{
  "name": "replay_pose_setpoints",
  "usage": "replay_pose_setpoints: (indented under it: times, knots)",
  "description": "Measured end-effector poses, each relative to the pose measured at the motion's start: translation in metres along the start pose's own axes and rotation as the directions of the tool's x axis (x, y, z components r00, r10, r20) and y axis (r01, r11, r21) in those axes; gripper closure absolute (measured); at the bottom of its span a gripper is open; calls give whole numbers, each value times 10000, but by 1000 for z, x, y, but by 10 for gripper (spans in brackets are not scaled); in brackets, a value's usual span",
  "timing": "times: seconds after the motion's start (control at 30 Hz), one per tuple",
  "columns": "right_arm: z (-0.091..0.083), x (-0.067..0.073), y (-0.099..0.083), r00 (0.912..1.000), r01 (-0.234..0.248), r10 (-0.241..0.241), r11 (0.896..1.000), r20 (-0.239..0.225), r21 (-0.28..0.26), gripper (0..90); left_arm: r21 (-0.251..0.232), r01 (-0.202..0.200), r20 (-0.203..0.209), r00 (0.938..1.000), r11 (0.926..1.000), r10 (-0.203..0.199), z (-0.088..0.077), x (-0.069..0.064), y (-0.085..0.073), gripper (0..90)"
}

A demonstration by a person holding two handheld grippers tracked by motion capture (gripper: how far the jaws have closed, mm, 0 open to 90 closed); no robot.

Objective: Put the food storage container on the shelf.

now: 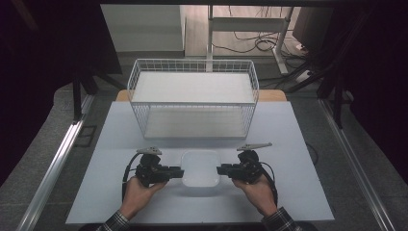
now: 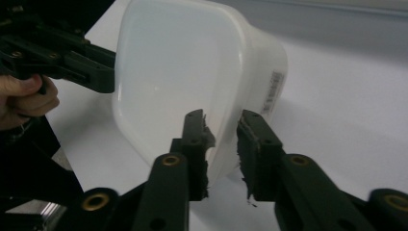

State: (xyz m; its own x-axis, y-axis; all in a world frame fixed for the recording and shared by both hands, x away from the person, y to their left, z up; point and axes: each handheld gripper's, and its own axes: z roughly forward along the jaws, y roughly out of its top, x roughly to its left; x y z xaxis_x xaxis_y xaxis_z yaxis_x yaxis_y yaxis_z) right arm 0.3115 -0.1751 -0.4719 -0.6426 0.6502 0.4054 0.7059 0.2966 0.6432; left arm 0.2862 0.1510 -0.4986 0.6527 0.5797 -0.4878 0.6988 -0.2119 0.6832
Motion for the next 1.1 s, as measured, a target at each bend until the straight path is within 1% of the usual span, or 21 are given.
replay_pose_setpoints:
  times: [0.07, 0.13, 0.17, 0.23, 0.27, 0.33, 0.4, 0.43, 0.57, 0.67, 0.73, 0.93, 0.97, 1.03, 1.1]
  knots:
    - [0, -2, -1, 9999, -10, 13, 9998, 164, -220, 767, -201, 42, -50, 10000, 9998, -43, 1, -1, -1, 796]
    - [0, -2, -2, 9997, 41, -33, 9995, 247, -302, 771, -348, 105, -113, 9999, 9993, -109, 1, -1, -1, 809]
    - [0, -2, -2, 9997, 41, -33, 9995, 247, -302, 771, -348, 105, -113, 9999, 9993, -109, 1, -1, -1, 810]
    - [0, -1, -3, 9991, 175, -159, 9990, 391, -411, 772, -421, 67, -241, 9997, 9991, -77, 2, -1, -1, 811]
    - [1, 1, -3, 9981, 300, -273, 9984, 557, -472, 772, -491, -14, -383, 9993, 9988, -4, 1, -2, -1, 813]
    - [1, 2, -3, 9977, 328, -297, 9982, 614, -503, 773, -549, -34, -417, 9991, 9985, 11, 1, -3, -1, 813]
    - [0, 4, -2, 9974, 452, -409, 9964, 601, -717, 774, -822, -54, -422, 9991, 9966, 20, -2, -4, 0, 814]
    - [0, 4, -2, 9974, 452, -409, 9964, 601, -717, 774, -822, -54, -422, 9991, 9966, 20, -2, -4, 0, 813]
    - [-3, 7, 0, 9962, 704, -653, 9934, 580, -906, 776, -1066, -219, -666, 9977, 9941, 148, -6, -6, 2, 813]
    - [-4, 9, 3, 9956, 808, -751, 9908, 555, -1083, 777, -1193, -376, -854, 9960, 9921, 274, -10, -8, 5, 812]
    - [-5, 11, 6, 9943, 939, -870, 9884, 613, -1192, 777, -1285, -495, -971, 9946, 9905, 371, -12, -10, 8, 812]
    - [-12, 15, 18, 9898, 1308, -1198, 9787, 776, -1582, 778, -1574, -821, -1274, 9899, 9841, 622, -19, -15, 19, 811]
    - [-14, 16, 20, 9895, 1335, -1222, 9775, 775, -1632, 778, -1642, -872, -1295, 9894, 9826, 662, -21, -16, 22, 811]
    - [-18, 17, 27, 9882, 1455, -1335, 9715, 751, -1870, 778, -1723, -967, -1341, 9882, 9803, 739, -24, -18, 26, 812]
    - [-19, 18, 30, 9877, 1490, -1366, 9699, 764, -1927, 778, -1795, -1069, -1421, 9865, 9779, 818, -28, -19, 31, 811]
